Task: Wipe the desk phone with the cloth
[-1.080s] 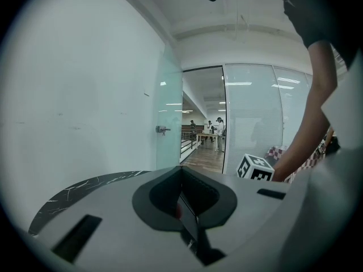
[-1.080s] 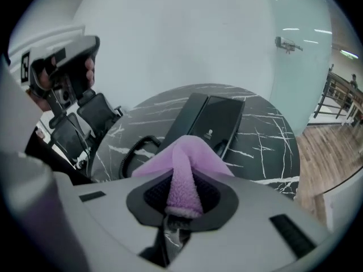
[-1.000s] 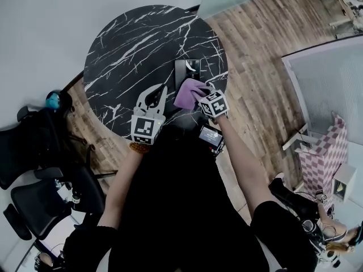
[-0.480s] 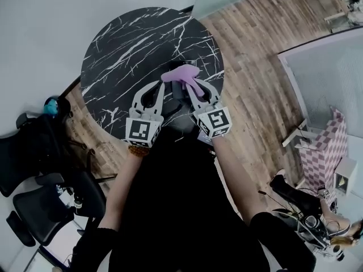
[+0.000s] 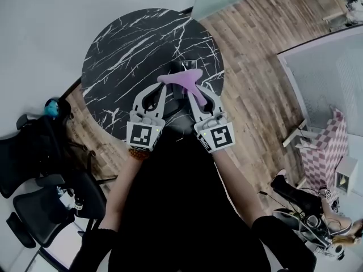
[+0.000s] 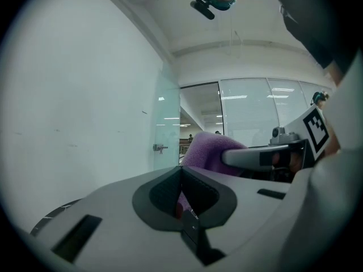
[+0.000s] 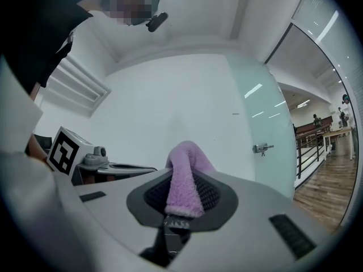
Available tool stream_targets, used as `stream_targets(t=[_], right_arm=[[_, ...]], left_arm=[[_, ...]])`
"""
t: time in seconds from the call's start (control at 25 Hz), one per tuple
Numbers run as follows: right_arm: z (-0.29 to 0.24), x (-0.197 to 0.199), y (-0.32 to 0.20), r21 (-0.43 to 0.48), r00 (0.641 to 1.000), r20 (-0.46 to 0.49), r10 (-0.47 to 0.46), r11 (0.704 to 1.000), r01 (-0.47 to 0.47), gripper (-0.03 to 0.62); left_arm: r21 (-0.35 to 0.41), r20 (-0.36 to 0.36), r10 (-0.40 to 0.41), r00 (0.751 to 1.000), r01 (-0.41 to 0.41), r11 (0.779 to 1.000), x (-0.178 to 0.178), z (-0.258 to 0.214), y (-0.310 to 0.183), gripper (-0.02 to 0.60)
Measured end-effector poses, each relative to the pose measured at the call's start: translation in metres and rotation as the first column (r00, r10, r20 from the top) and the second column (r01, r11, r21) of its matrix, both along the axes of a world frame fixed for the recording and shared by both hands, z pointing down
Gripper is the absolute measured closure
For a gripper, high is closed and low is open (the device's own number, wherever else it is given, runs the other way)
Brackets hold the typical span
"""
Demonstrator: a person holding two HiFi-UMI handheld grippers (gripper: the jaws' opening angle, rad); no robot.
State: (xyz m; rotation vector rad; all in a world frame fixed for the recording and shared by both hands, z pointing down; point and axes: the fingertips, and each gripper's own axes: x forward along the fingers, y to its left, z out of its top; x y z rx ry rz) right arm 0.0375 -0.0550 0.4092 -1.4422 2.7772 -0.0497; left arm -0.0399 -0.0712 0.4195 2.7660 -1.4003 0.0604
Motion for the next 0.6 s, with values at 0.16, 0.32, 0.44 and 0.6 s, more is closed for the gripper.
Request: stream_targets(t=[0.16, 0.32, 0.44, 0.6], right_arm=[[-0.0003, 0.0001, 0.0020, -0.002, 1.000, -0.003, 0.005, 1.000, -0.005, 0.539], [-0.0005, 0.0024, 0.0030, -0.002, 1.000, -0.011, 0.007, 1.000, -0.007, 0.539], [0.0000, 0.0029, 0.0031, -0.005, 1.000, -0.013, 0.008, 1.000, -0.008, 0.539], [0.0008, 0.0017, 0.0050, -0.008, 1.000, -0.014, 0.013, 1.000, -0.013, 0.539]], left_arm=[[0.011, 0.000, 0.000, 1.000, 0.000, 1.000, -0.0028, -0.0008, 0.0030, 0.568], [0.001, -0.001, -0.002, 1.000, 0.002, 1.000, -0.0036, -0.0012, 0.0059, 0.569], [0.005, -0.003, -0.004, 1.000, 0.004, 1.000, -0.0062, 0.0002, 0.0062, 0.568], [0.018, -0.001, -0.003, 1.000, 0.003, 1.000, -0.0102, -0.0008, 0.0073, 0.569]])
